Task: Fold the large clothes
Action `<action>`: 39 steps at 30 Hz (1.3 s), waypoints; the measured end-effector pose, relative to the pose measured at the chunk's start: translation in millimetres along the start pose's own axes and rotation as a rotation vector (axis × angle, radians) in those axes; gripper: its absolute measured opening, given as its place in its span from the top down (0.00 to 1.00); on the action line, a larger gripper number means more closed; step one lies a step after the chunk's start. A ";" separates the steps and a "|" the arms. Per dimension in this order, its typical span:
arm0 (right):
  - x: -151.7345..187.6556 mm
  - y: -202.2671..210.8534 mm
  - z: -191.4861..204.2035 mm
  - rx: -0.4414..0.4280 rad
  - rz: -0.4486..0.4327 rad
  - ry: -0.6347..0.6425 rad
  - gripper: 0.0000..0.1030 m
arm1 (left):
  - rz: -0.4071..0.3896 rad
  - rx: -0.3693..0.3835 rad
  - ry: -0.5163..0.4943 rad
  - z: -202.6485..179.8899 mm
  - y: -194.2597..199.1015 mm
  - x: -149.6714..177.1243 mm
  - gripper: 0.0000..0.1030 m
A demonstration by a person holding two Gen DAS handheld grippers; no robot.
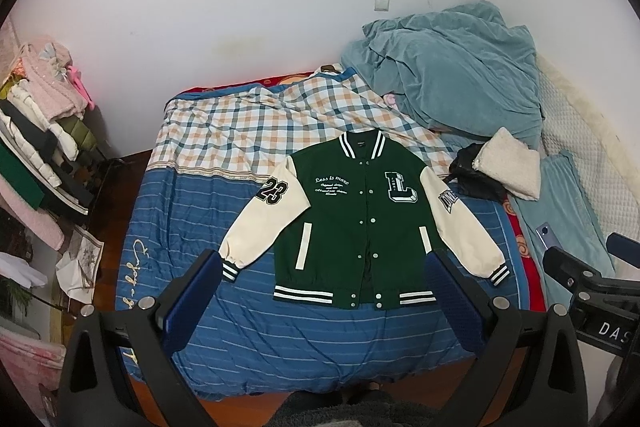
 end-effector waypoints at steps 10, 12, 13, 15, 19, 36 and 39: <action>-1.2 -59.8 -0.2 -0.031 0.017 -0.158 0.00 | -0.046 -0.088 -0.017 18.3 -77.2 -5.3 0.00; 3.9 -86.8 -8.2 -0.020 0.041 -0.226 0.00 | -0.036 -0.106 -0.029 18.8 -105.8 0.0 0.00; 8.8 -103.1 -14.5 -0.020 0.049 -0.269 0.00 | -0.024 -0.114 -0.037 18.0 -119.7 3.6 0.00; 20.3 -139.7 -31.4 -0.015 0.070 -0.361 0.09 | 0.005 -0.132 -0.044 16.7 -149.1 11.6 0.00; 57.6 -227.3 -76.7 0.002 0.145 -0.549 0.39 | 0.078 -0.168 -0.036 7.5 -207.8 29.7 0.00; 271.2 -615.9 -275.4 -0.102 0.263 -1.346 0.34 | 0.407 -0.400 -0.026 -48.7 -475.6 128.5 0.00; 271.8 -655.9 -285.7 -0.112 0.222 -1.418 0.34 | 0.417 -0.417 -0.020 -53.9 -518.9 134.0 0.00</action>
Point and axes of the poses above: each gripper's, at about its wrist camera, not at the fingertips, and y roughly against the way its jaws point, z to its left, x to its underside, the point moved 2 cm from there along -y, roughly the way its jaws point, and after that the axes turned 6 degrees about -z, right-handed, at the moved point
